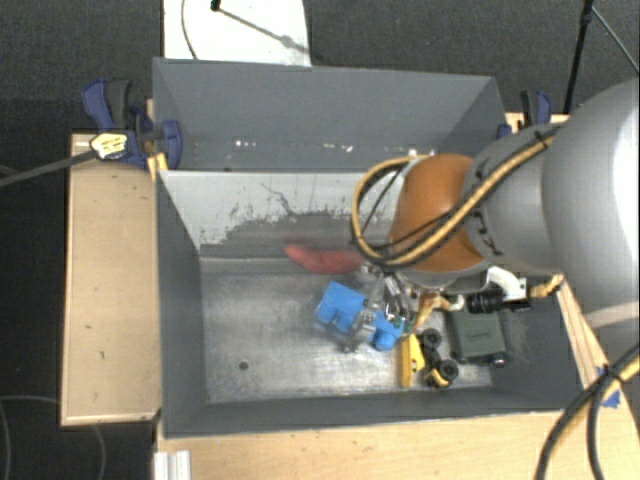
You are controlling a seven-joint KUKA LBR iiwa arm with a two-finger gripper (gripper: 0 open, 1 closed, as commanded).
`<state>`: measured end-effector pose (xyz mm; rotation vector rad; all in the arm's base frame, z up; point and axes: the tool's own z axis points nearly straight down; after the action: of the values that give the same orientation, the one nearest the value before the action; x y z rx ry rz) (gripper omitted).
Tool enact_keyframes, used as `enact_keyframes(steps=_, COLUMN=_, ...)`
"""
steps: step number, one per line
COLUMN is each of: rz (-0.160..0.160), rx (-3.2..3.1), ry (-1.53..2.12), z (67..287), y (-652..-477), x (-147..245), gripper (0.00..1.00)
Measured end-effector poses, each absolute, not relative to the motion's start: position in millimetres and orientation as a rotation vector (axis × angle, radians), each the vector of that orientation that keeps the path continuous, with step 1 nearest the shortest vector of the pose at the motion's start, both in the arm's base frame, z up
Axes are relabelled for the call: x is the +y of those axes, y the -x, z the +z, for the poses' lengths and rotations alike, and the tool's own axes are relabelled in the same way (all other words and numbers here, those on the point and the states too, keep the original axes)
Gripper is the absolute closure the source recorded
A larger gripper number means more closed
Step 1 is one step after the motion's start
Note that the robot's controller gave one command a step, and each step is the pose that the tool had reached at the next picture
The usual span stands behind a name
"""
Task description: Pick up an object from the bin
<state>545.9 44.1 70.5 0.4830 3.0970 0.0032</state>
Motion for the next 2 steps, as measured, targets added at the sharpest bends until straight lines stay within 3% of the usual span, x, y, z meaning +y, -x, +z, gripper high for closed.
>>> enact_keyframes(steps=1, rz=0.007, rx=3.089, ry=-0.510, z=74.9, y=-547.5, x=45.1, gripper=1.00)
enact_keyframes(steps=2, rz=0.007, rx=3.088, ry=-0.516, z=74.9, y=-547.5, x=45.2, gripper=1.00)
